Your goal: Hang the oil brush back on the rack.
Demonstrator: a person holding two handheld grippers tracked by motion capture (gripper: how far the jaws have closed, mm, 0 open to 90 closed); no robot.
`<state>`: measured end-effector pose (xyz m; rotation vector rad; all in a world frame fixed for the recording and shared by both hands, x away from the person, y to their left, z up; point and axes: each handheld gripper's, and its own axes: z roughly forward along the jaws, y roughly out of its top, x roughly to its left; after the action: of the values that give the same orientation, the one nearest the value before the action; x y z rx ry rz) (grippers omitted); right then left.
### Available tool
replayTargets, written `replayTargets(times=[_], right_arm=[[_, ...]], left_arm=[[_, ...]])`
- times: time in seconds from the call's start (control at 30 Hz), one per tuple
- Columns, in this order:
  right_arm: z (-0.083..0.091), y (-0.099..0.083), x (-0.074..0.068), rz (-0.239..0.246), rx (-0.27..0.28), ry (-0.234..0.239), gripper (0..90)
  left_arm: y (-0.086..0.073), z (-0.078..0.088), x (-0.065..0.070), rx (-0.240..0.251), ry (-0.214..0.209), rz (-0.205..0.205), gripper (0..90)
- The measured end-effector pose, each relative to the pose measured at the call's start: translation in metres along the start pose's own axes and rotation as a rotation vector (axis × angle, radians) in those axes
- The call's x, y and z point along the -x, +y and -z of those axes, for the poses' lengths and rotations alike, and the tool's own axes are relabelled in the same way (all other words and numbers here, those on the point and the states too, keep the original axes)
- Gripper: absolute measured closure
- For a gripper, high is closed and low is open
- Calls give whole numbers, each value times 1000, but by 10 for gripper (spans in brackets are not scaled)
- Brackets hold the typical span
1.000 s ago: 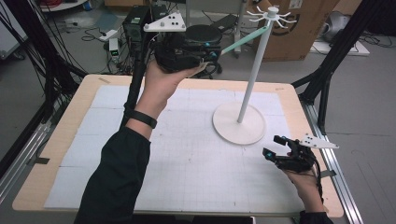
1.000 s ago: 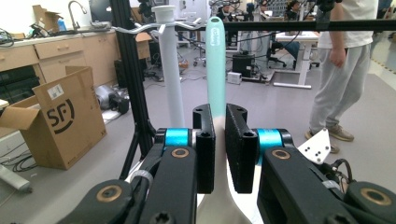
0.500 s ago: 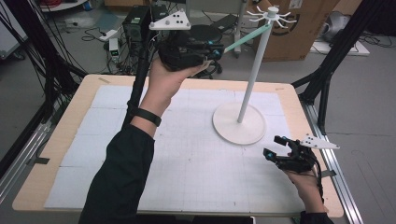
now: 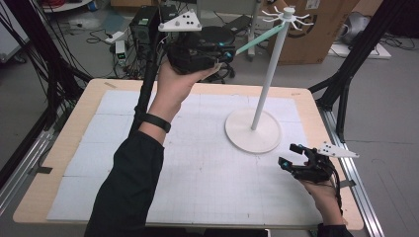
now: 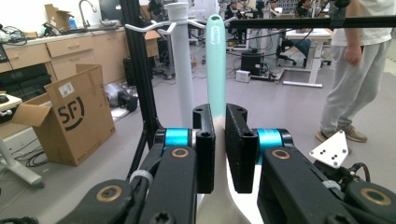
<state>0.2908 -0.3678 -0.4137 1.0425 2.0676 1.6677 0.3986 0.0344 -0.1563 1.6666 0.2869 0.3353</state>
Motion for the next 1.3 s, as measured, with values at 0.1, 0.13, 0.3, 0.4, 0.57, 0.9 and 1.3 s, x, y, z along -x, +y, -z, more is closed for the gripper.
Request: replayTargets(times=[0.1, 0.13, 0.3, 0.4, 0.57, 0.9, 1.3], right_arm=[[0, 0, 0, 0, -1, 1, 163], [0, 0, 0, 1, -1, 1, 163], [0, 0, 0, 2, 0, 1, 163], [0, 0, 0, 2, 0, 1, 163], [0, 0, 0, -1, -1, 1, 163], [0, 0, 1, -1, -2, 3, 164], [0, 0, 0, -7, 0, 4, 164]], left_arm=[[-1, -1, 0, -6, 2, -2, 827], [-1, -1, -1, -8, 6, -2, 827], [-2, -3, -2, -4, 9, 5, 826], [-3, -4, -2, -7, 14, 6, 826], [-3, -5, -2, -15, 19, 7, 826], [-5, -3, -5, -23, 34, 18, 826], [-7, -4, -7, -52, 40, 55, 611]])
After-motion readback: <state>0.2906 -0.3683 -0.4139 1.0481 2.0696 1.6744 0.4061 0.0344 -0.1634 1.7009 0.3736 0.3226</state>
